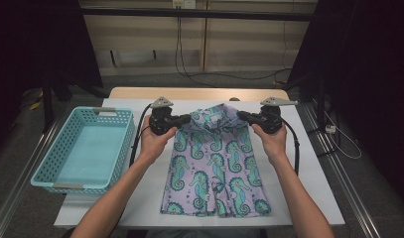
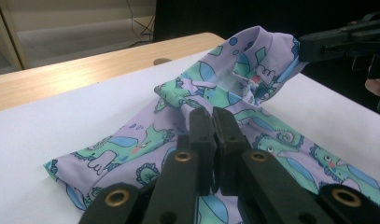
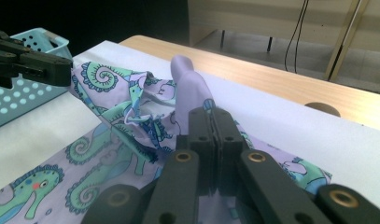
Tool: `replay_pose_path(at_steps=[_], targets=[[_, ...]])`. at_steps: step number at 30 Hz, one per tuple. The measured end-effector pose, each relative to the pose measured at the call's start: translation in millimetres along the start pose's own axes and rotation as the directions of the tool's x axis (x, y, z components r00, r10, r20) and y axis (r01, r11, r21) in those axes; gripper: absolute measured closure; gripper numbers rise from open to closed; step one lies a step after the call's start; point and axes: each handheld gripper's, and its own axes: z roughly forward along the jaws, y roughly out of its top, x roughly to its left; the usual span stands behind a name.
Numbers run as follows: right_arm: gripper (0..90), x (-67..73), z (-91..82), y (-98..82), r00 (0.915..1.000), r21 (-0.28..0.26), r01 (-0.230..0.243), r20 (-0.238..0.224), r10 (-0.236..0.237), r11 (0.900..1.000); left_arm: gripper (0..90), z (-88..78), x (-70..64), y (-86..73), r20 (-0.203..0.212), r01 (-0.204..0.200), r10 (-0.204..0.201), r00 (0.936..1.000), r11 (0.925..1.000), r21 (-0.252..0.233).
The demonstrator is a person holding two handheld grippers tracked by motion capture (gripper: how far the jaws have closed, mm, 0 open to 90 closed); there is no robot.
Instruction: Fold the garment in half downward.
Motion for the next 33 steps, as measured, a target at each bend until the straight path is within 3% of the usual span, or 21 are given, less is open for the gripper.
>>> replay_pose_path(at_steps=[8,16,28,33], targets=[[88.6,6.7,-7.1,-11.5,0.9997,0.023,0.024,-0.004,-0.024,0.999,88.1,-5.7,-8.4,-11.2,0.010,-0.051,0.051,0.9987,0.9984,0.026],[88.6,10.4,-12.5,-26.3,0.9986,0.067,0.043,-0.033,-0.040,0.997,88.0,-13.5,-7.6,-26.3,0.016,-0.070,0.069,0.9975,0.9949,0.073],[88.6,16.1,-21.4,-48.7,0.9963,0.126,0.063,-0.067,-0.055,0.990,88.0,-21.4,-23.4,-53.1,0.056,-0.132,0.124,0.9906,0.9802,0.148],[88.6,19.6,-27.6,-54.3,0.9955,0.136,0.065,-0.077,-0.055,0.989,88.0,-18.8,-21.5,-58.5,0.052,-0.125,0.118,0.9916,0.9790,0.161]])
